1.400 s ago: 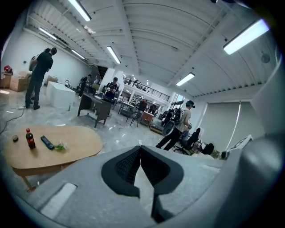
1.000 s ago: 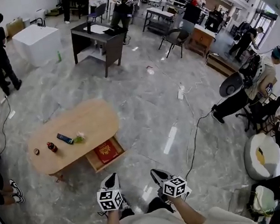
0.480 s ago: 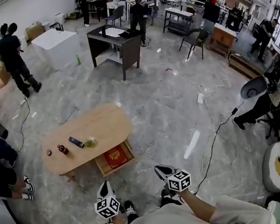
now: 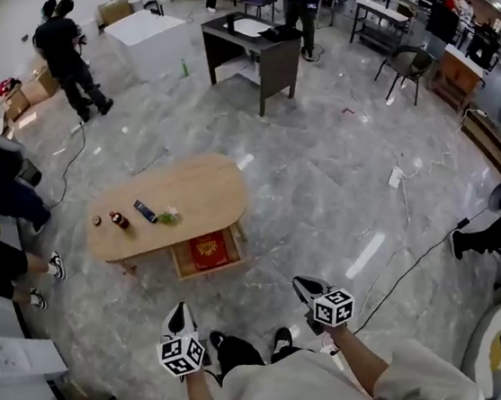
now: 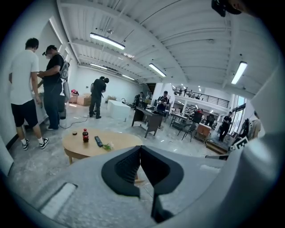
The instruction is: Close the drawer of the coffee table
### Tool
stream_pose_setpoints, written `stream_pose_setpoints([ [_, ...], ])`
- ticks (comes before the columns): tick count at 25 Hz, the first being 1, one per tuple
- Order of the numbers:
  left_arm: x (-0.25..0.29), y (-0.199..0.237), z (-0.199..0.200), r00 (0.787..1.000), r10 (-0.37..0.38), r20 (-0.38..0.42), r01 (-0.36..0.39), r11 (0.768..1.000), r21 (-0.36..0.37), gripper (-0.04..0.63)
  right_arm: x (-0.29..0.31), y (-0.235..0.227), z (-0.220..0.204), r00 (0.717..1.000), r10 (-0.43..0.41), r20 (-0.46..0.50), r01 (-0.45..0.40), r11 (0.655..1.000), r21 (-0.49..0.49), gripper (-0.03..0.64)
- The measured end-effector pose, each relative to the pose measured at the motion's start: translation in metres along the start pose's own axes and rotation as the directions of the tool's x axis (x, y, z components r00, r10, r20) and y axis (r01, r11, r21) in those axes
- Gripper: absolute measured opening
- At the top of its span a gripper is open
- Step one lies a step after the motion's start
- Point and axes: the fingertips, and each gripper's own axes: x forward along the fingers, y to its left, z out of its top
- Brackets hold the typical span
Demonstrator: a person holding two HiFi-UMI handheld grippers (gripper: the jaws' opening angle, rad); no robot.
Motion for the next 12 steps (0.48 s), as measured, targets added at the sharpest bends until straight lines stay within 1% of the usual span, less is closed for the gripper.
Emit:
stream_pose_setpoints([
  [2, -0.004, -0.007, -0.001, 1.000, 0.022, -0.007, -0.022, 1.000, -0.003, 0.009, -0.002, -0.013, 0.006, 1.000, 0.012, -0.002, -0.012, 1.000, 0.000, 0.017],
  [4, -0.003, -0.004, -0.006, 0.999, 0.046, -0.021, -0.046, 0.999, -0.010, 0.009, 0.008, -0.023, 0.009, 0.999, 0.040, -0.006, -0.039, 0.999, 0.024, 0.017],
  [7, 0.007, 0.006, -0.015, 0.998, 0.064, -0.028, -0.065, 0.998, -0.026, 0.009, 0.026, -0.025, 0.014, 0.991, 0.137, 0.012, -0.137, 0.983, 0.125, 0.017],
  [8, 0.012, 0.010, -0.022, 0.997, 0.067, -0.031, -0.068, 0.997, -0.030, 0.009, 0.030, -0.027, 0.013, 0.987, 0.160, 0.015, -0.161, 0.978, 0.136, 0.017],
  [10, 0.030, 0.022, -0.035, 0.996, 0.080, -0.036, -0.081, 0.996, -0.033, 0.009, 0.045, -0.040, 0.006, 0.987, 0.163, -0.003, -0.162, 0.981, 0.104, 0.017],
  [12, 0.053, 0.040, -0.048, 0.995, 0.095, -0.042, -0.096, 0.995, -0.038, 0.009, 0.067, -0.060, -0.008, 0.990, 0.136, -0.043, -0.133, 0.989, 0.058, 0.017],
])
